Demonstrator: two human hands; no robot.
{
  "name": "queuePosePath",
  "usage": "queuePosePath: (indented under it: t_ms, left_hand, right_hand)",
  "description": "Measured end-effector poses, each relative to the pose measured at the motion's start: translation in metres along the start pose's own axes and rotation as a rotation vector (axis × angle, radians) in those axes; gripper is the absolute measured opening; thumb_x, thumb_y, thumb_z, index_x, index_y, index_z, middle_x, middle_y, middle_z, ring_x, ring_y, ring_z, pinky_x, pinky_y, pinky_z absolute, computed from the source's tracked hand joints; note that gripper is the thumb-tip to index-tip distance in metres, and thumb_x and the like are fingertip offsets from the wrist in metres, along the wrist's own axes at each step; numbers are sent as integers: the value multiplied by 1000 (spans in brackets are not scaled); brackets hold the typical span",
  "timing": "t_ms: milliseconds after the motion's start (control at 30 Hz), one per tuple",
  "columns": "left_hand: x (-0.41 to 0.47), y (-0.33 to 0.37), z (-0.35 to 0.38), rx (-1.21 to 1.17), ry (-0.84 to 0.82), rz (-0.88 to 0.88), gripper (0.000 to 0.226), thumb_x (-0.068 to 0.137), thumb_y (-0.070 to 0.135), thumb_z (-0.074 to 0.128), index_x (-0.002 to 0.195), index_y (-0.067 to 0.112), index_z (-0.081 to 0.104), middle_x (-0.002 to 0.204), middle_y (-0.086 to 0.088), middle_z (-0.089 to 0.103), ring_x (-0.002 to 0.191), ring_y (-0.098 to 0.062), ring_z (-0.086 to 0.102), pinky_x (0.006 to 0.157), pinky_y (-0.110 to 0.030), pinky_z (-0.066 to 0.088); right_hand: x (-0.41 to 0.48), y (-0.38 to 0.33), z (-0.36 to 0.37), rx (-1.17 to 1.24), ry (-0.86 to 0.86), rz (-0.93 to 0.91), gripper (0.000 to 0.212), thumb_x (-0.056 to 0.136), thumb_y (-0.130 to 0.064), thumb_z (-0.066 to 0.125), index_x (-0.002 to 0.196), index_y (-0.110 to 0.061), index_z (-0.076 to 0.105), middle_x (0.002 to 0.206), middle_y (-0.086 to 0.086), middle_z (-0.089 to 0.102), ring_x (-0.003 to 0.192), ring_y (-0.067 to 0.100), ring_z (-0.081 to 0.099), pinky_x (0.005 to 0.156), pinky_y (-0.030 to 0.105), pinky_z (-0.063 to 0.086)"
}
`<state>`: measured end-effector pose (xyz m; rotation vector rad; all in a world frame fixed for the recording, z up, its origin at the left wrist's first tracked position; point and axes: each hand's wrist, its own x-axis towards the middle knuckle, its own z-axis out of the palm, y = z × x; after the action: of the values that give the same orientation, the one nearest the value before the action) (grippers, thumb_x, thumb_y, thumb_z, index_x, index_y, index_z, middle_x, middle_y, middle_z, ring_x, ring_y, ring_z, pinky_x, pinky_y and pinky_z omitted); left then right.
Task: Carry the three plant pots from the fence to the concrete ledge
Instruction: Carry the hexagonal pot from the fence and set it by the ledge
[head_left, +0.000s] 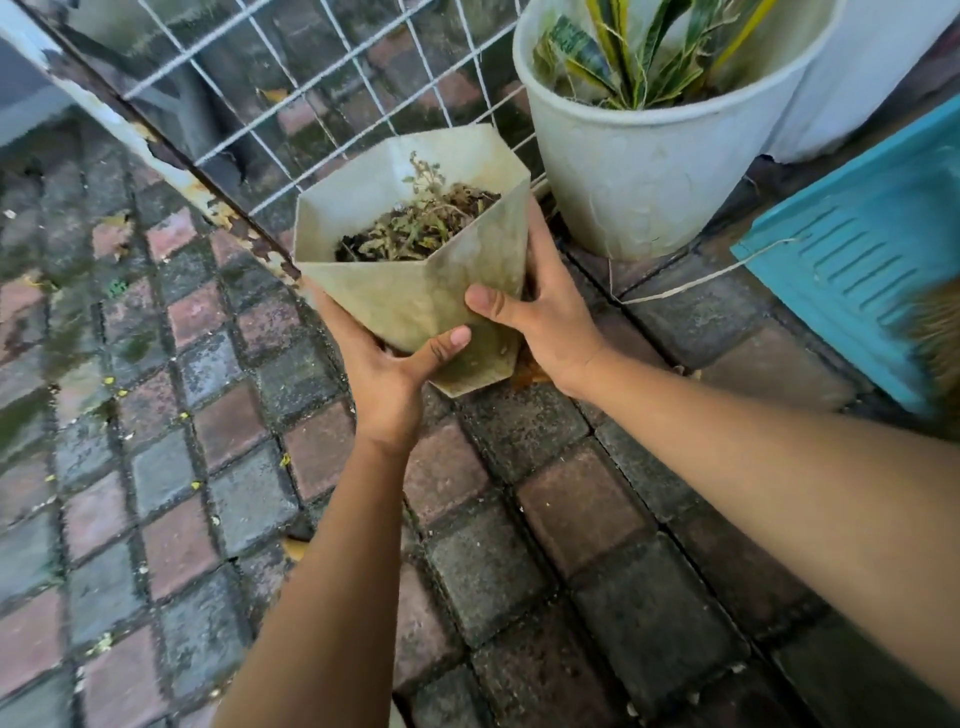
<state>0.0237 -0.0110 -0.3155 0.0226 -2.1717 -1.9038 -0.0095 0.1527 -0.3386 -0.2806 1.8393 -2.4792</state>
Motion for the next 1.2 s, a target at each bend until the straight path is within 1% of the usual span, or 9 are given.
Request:
queuePosePath:
  t_ms: [200, 300, 400, 633, 700, 833, 967, 1067, 1200]
  left_hand:
    - [-6, 47, -9, -44, 67, 1, 137, 66, 4, 90, 166, 13, -4, 167, -21, 31, 142, -17, 57, 106, -26, 56]
    - [1, 105, -28, -44, 93, -1, 133, 66, 13, 90, 165, 12, 1, 165, -25, 34, 146, -31, 53, 108, -30, 55]
    - [8, 181, -49, -44, 114, 30, 129, 72, 11, 87, 166, 13, -1, 169, -21, 32, 149, -34, 50, 109, -33, 54]
    - [28, 411, -96, -114, 192, 27, 140, 82, 37, 87, 164, 17, -24, 161, 29, 42, 141, 5, 53, 107, -17, 50]
    - [39, 484, -114, -145, 215, 20, 140, 82, 39, 88, 166, 21, -21, 165, 25, 38, 146, -1, 51, 110, -20, 49]
    - [57, 630, -166, -201, 268, 8, 141, 73, 46, 93, 168, 37, -10, 169, 13, 41, 145, -19, 56, 111, -34, 55]
    - [61, 771, -236, -174, 306, 57, 141, 73, 49, 93, 166, 39, -13, 177, -10, 25, 151, -43, 47, 120, -63, 44]
    - [55, 856, -300, -129, 326, 117, 137, 81, 43, 89, 166, 33, -18, 180, -5, 16, 156, -35, 42, 122, -60, 43]
    - [46, 928, -384, -90, 370, 233, 135, 81, 47, 88, 166, 39, -16, 180, 1, 14, 159, -27, 38, 124, -56, 43]
  right_hand:
    - [4, -54, 28, 47, -56, -11, 128, 67, -54, 91, 168, -19, 21, 167, 9, 42, 142, 5, 54, 111, 27, 52]
    - [7, -107, 56, 91, -60, 4, 126, 67, -49, 94, 167, -19, 23, 164, 12, 45, 147, 20, 53, 116, 38, 51]
    - [5, -176, 86, 99, -70, 14, 97, 83, -23, 83, 161, -36, 26, 161, 1, 48, 144, 12, 56, 111, 29, 51]
    - [23, -398, 170, -25, -160, -60, 76, 101, -18, 69, 155, -51, 27, 166, -6, 44, 154, 16, 45, 121, 32, 42]
    - [33, -470, 204, -52, -182, -84, 72, 101, -38, 71, 155, -55, 27, 163, -12, 45, 154, 14, 45, 123, 34, 41]
    - [45, -605, 281, -96, -180, -115, 77, 88, -65, 73, 151, -70, 30, 166, 5, 42, 155, 25, 43, 125, 56, 39]
    - [49, -738, 371, -137, -279, -146, 79, 91, -58, 74, 157, -62, 29, 171, 8, 37, 156, 23, 42, 125, 38, 41]
    - [52, -812, 439, -172, -403, -182, 87, 96, -50, 73, 163, -48, 17, 176, -3, 29, 159, 13, 37, 125, 30, 39]
    - [53, -869, 531, -71, -519, -302, 83, 97, -45, 74, 160, -60, 21, 171, -23, 33, 157, 6, 37, 121, 27, 43]
